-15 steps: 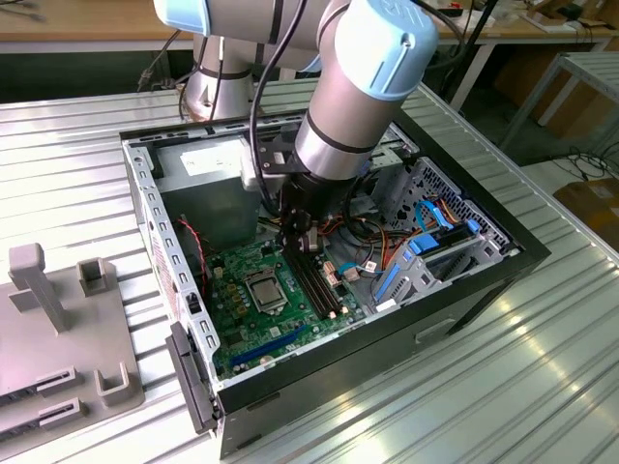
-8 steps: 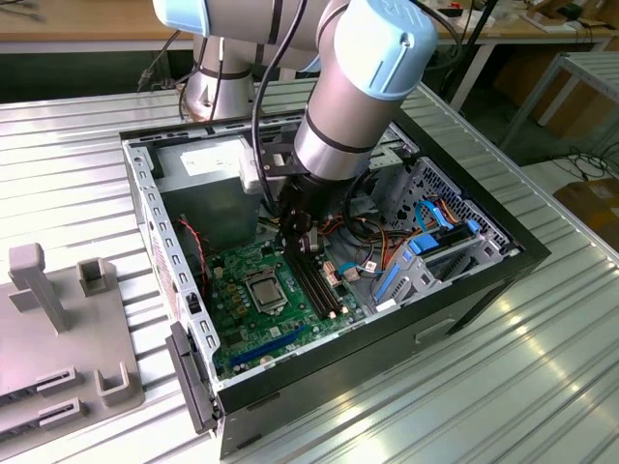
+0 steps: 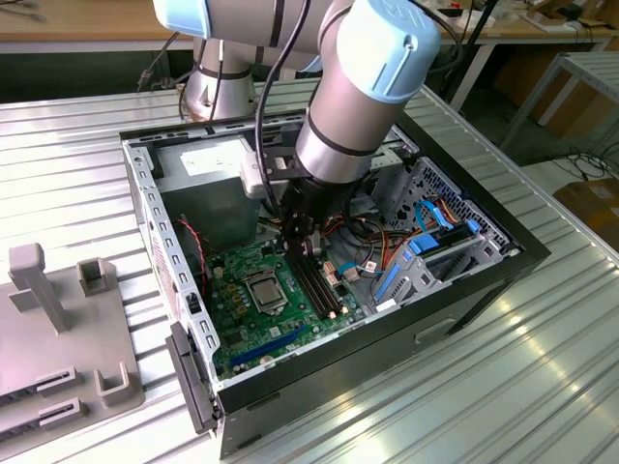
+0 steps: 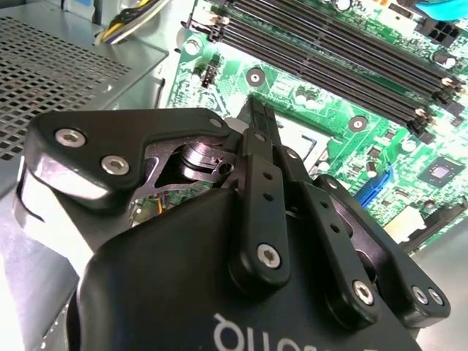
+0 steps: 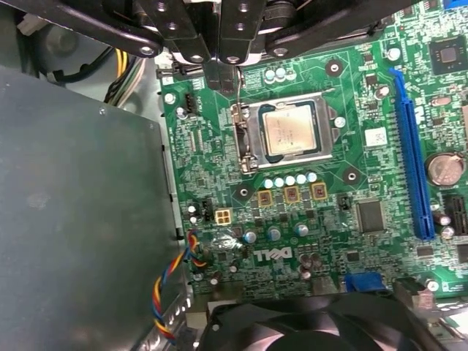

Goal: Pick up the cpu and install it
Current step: 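Install the first cpu locking lever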

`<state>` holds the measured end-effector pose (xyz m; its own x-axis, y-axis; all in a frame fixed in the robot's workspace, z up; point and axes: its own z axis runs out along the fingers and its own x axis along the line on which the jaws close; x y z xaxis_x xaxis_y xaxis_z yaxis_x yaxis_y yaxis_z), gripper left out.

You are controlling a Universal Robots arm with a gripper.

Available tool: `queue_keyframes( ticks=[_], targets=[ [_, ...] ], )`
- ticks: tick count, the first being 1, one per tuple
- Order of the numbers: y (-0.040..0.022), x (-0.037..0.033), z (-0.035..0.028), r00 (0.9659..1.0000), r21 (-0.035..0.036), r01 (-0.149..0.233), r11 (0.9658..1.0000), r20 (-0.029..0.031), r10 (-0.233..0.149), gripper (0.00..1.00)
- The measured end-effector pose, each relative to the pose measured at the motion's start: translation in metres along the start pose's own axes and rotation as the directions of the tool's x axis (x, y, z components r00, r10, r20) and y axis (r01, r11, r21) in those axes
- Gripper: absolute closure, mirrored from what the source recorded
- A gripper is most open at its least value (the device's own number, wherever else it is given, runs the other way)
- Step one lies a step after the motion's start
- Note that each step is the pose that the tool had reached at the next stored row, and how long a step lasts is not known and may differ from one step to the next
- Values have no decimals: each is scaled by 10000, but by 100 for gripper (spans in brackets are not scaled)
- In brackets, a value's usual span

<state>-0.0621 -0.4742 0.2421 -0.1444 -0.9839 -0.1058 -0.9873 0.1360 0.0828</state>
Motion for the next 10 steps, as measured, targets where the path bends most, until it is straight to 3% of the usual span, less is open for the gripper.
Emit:
queue_keyframes(
  ticks=[8,10],
  targets=[
    [-4,27,-3,9992,23,193,9998,-359,-192,89],
    [-4,30,-5,9989,23,232,9997,-408,-231,89]
  ],
)
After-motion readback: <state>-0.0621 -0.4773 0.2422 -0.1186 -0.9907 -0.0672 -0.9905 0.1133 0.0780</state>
